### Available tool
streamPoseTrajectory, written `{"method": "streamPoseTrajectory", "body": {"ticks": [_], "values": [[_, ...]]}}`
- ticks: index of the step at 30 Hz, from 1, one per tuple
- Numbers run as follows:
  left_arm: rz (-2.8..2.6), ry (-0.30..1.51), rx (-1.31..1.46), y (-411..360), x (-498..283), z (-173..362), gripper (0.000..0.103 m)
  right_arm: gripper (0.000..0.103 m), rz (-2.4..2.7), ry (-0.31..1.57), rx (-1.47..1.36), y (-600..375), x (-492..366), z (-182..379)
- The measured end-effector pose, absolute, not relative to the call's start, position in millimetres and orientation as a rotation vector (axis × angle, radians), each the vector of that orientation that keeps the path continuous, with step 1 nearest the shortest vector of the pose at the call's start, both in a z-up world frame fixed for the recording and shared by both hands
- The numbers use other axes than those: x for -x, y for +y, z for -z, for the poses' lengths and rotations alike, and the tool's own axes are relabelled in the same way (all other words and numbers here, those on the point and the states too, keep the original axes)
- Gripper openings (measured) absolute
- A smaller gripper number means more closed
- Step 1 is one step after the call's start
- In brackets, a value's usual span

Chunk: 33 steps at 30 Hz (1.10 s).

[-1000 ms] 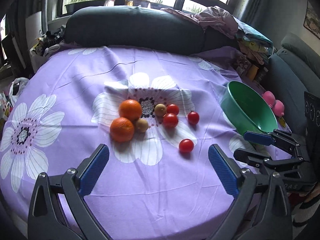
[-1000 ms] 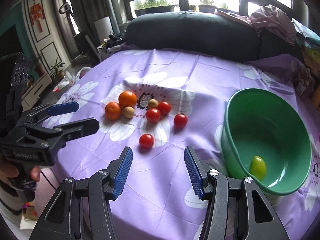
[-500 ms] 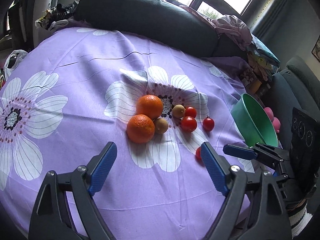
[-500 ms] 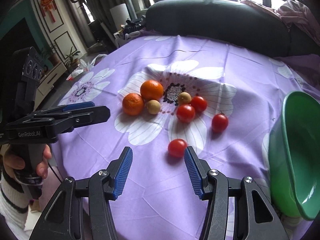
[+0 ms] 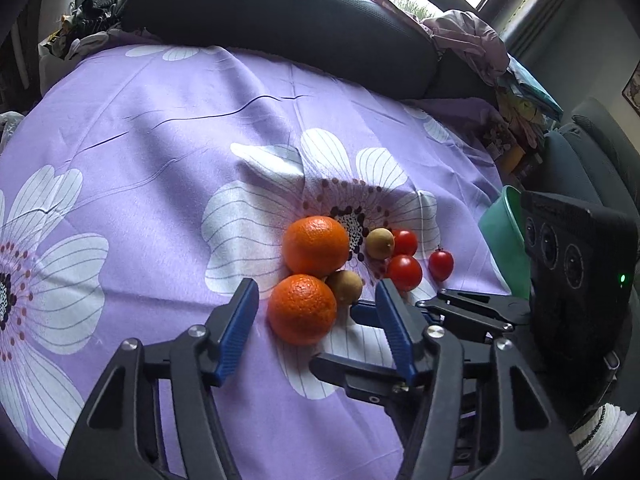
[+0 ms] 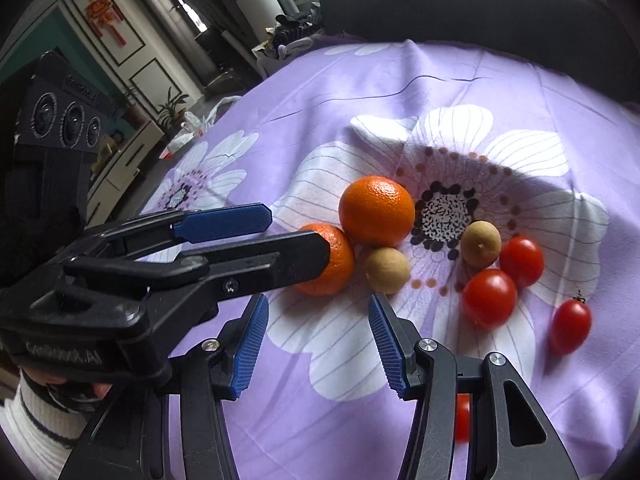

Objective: Organize fruits
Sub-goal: 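Grasp the mandarin orange with the left gripper, then lower the mandarin into the green bowl and open the left gripper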

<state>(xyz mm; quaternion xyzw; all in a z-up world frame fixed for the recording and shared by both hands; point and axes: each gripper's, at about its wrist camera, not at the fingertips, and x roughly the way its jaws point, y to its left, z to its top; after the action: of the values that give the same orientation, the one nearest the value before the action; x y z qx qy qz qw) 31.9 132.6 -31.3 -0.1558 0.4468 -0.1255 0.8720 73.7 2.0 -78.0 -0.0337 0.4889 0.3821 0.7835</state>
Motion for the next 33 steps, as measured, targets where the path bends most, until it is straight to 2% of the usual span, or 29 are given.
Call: {"method": "streamPoseTrajectory", "body": {"ticks": [3, 6, 8, 11, 22, 33], "values": [[0.272, 0.959, 0.326, 131.8, -37.5, 37.7, 0.052, 0.054, -0.828, 1.079, 0.051, 8.8, -82.0, 83.3], [0.266, 0.958, 0.337, 135.0, -38.6, 38.9, 0.042, 0.054, -0.822, 1.070, 0.069, 16.2, -84.7, 84.3], [0.258, 0.958, 0.331, 136.4, -38.0, 38.9, 0.038, 0.046, -0.815, 1.069, 0.079, 18.8, -86.1, 84.1], [0.248, 0.963, 0.306, 135.3, -37.9, 38.7, 0.031, 0.043, -0.817, 1.051, 0.099, 19.1, -86.1, 83.7], [0.278, 0.896, 0.225, 96.9, -15.3, 8.1, 0.032, 0.042, -0.793, 0.951, 0.099, -16.1, -60.2, 56.1], [0.428, 0.844, 0.115, 7.1, 2.3, -18.2, 0.032, 0.042, -0.637, 0.845, 0.016, -101.4, -17.4, 26.3]]}}
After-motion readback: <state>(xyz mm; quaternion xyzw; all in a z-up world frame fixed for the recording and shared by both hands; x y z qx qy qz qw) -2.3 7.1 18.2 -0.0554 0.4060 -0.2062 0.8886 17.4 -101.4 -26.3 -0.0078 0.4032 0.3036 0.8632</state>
